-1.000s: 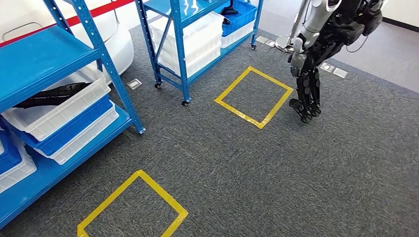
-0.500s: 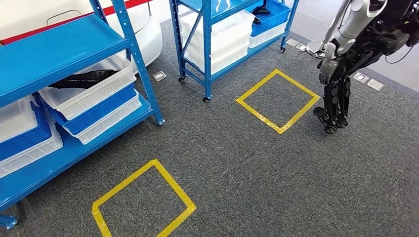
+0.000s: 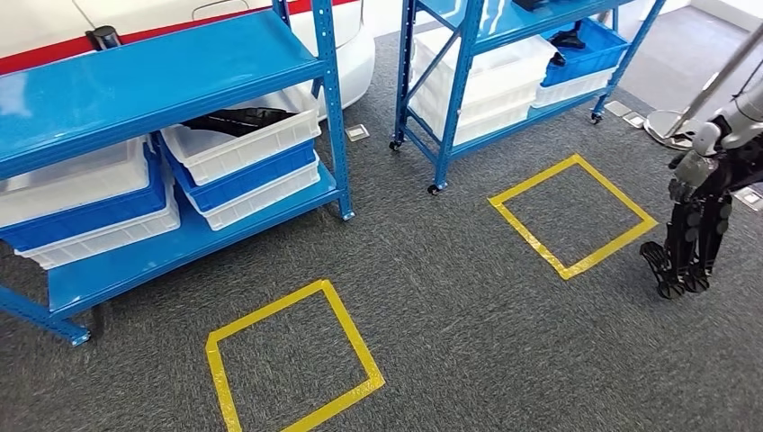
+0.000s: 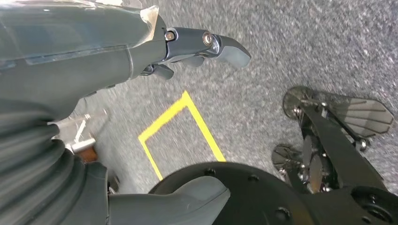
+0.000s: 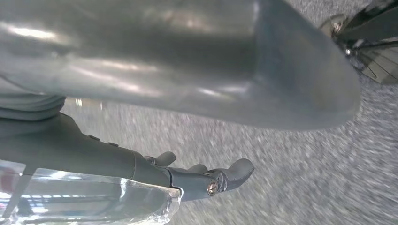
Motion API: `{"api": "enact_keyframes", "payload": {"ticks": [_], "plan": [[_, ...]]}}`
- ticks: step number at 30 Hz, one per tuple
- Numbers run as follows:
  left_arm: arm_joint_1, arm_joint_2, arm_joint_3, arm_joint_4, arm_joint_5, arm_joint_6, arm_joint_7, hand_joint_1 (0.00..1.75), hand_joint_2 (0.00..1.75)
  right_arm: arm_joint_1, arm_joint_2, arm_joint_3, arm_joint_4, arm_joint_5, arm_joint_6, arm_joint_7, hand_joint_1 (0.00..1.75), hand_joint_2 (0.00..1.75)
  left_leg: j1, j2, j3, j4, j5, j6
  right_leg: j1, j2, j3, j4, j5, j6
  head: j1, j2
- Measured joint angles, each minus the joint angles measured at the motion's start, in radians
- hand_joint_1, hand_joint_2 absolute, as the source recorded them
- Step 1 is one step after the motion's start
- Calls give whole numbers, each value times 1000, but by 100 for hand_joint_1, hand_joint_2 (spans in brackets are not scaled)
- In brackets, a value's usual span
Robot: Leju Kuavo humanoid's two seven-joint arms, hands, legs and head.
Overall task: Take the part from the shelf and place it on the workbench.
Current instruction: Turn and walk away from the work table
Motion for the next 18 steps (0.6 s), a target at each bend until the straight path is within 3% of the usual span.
{"api": "enact_keyframes", "payload": {"ticks": [2,4,6,8,10,11,12,13,16,17,18], "plan": [[1,-1,4,0,1,-2,-3,0,175,-7,0,7,0,3,6,0,0,0,0,-21,-8,3,1,-15,1,22,18,-44,14,-14,-1,0],[6,-1,8,0,7,-2,-6,0,175,-14,2,11,0,6,9,1,0,0,5,-33,-16,3,4,-28,3,-3,21,-45,19,-33,-2,0],[8,-2,15,0,14,-1,-8,0,175,-19,3,14,-1,10,11,4,0,0,4,12,-37,42,-22,-37,1,-31,21,-48,24,-49,-10,0],[6,-3,22,-1,22,0,-10,0,175,-22,3,16,-1,14,19,8,0,0,3,80,-92,160,-89,-44,6,-61,20,-49,24,-60,-20,0],[6,-4,28,-1,31,2,-15,0,87,-25,4,19,-1,19,26,9,0,0,6,102,-147,274,-135,-49,11,-93,20,-49,22,-64,-23,0],[7,-4,32,-1,35,2,-19,0,44,-28,4,21,-1,22,27,9,0,0,6,105,-156,293,-134,-49,13,-107,20,-49,21,-65,-23,0],[8,-5,35,-2,37,2,-24,0,0,-32,4,24,-2,25,27,9,0,0,7,108,-146,277,-118,-49,14,-119,20,-49,21,-65,-23,0],[9,-6,40,-2,40,2,-31,0,0,-38,5,27,-2,29,28,8,0,0,7,117,-115,221,-87,-47,15,-131,22,-49,20,-65,-23,0],[6,-8,49,-6,50,2,-49,0,0,-56,9,35,-4,37,30,7,0,0,1,183,-9,32,-20,-31,22,-158,29,-48,15,-59,-22,0],[4,-9,50,-8,51,2,-52,0,0,-60,10,36,-4,39,31,7,0,0,-3,195,1,12,-18,-27,25,-166,31,-49,14,-55,-20,0],[3,-10,52,-9,52,1,-55,0,0,-64,10,37,-4,41,31,8,0,0,-6,193,0,9,-19,-22,25,-175,33,-49,12,-50,-19,0]]}}
